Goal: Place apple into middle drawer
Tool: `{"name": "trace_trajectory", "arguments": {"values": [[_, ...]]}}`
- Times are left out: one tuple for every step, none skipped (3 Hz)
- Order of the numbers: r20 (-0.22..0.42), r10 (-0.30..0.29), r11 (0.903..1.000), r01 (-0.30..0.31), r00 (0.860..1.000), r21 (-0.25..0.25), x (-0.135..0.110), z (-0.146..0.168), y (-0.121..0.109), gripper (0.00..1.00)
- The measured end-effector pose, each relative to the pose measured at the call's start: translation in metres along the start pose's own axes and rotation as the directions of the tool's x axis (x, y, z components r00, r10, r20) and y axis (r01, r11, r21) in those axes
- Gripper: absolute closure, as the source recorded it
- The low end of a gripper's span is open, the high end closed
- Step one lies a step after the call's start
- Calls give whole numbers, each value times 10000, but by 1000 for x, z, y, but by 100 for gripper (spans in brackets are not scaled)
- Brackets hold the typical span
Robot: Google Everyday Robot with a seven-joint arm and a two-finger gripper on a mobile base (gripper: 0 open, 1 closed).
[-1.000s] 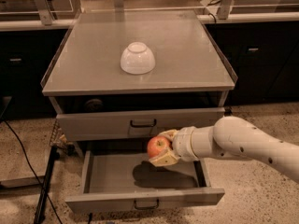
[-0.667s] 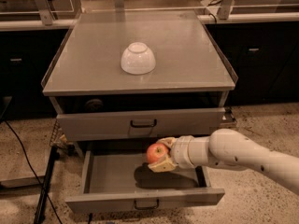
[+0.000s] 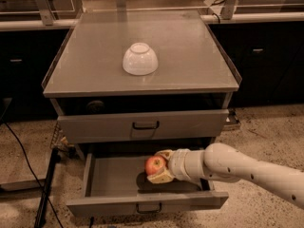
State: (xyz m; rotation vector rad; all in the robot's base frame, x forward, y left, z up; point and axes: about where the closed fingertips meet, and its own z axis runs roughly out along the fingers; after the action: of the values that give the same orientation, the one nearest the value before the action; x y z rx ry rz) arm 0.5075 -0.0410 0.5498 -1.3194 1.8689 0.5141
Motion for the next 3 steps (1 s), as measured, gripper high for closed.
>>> {"name": "trace_trajectory", "arguments": {"values": [[114,-129,9998,131,9999,-164,12,22,-5,100],[412,-157,9992,172,9990,-350,28,51,-10,100],[715,-243,9981,282,9971,-539,39,77,-13,100]]}}
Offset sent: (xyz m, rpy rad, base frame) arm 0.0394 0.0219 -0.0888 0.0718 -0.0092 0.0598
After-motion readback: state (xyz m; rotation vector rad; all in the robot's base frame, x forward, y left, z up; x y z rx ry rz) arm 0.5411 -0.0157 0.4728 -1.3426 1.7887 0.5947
